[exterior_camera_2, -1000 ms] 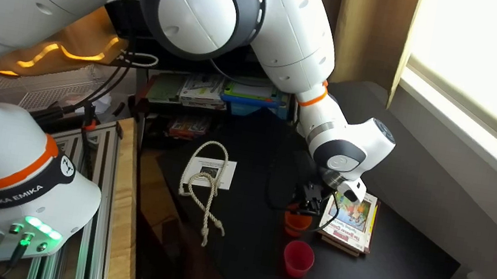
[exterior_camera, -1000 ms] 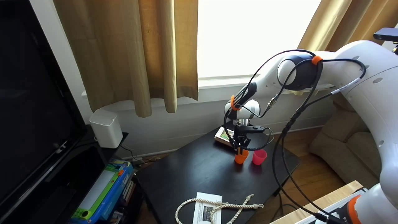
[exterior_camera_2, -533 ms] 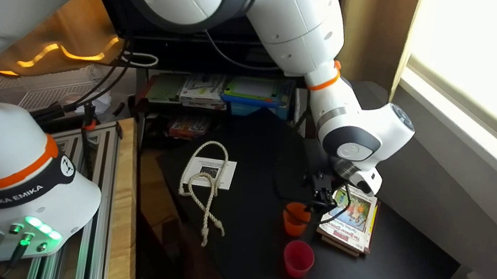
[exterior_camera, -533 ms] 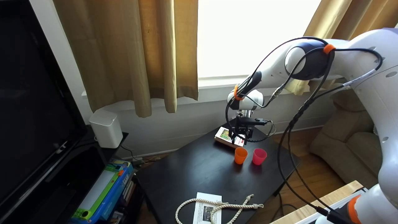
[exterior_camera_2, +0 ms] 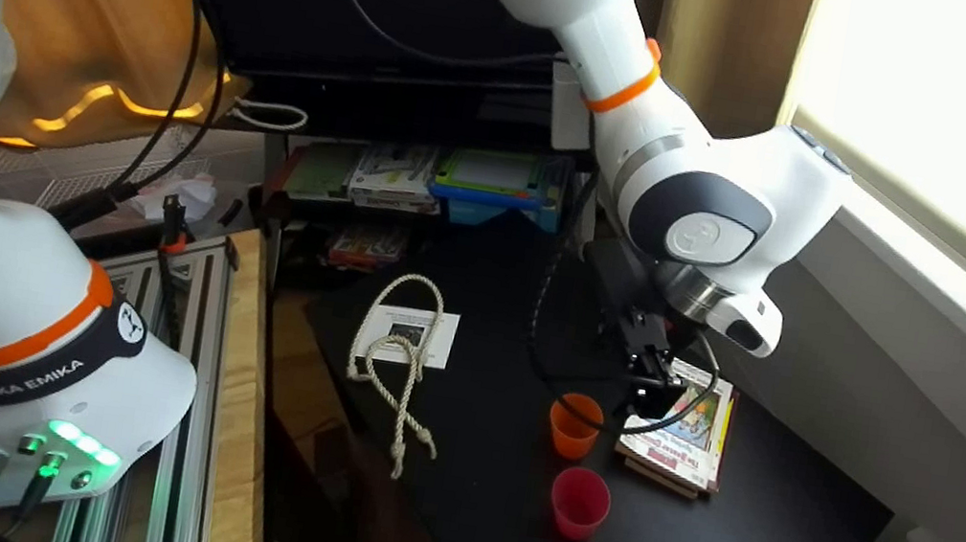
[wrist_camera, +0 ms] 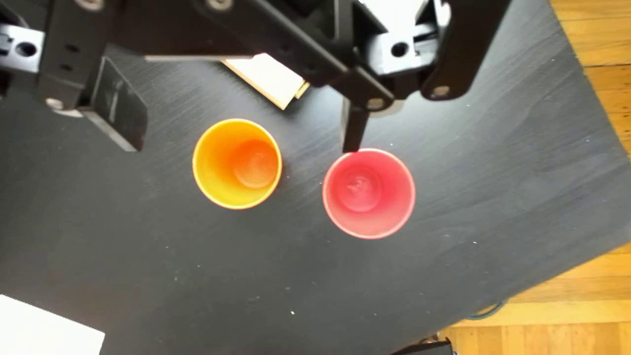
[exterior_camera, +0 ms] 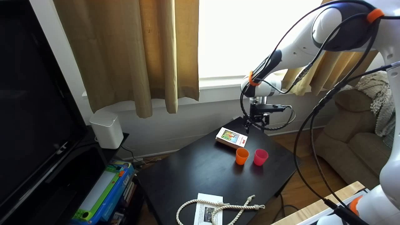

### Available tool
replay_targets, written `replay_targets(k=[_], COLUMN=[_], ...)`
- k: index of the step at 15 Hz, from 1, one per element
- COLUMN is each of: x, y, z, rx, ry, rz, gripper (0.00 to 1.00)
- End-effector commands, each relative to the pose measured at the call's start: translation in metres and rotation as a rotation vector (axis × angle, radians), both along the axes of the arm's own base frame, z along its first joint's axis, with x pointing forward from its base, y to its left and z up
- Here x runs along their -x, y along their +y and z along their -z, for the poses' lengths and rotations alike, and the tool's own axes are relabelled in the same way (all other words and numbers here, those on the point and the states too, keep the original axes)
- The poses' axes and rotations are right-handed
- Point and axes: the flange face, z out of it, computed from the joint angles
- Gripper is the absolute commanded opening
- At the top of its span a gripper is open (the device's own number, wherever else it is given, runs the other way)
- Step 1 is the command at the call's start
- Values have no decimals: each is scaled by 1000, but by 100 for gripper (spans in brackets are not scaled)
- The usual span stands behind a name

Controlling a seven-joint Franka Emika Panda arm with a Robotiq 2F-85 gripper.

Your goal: Remove the orange cup from the pink cup

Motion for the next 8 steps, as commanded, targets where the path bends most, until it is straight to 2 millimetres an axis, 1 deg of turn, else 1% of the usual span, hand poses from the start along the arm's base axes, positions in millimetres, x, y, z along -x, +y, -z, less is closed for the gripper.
replay_targets(k=[1,3,4,6,8], x=[36,48,25,35,39], y=[-15,-23,-20,-25,-24], z=[-33,-47,-32,-43,-46], rx=[46,65,49,59,59], ry=[-12,-28,-5,-17,-19], rz=[-49,-48,-30,-29,-30], gripper=[100,100,100,100,100])
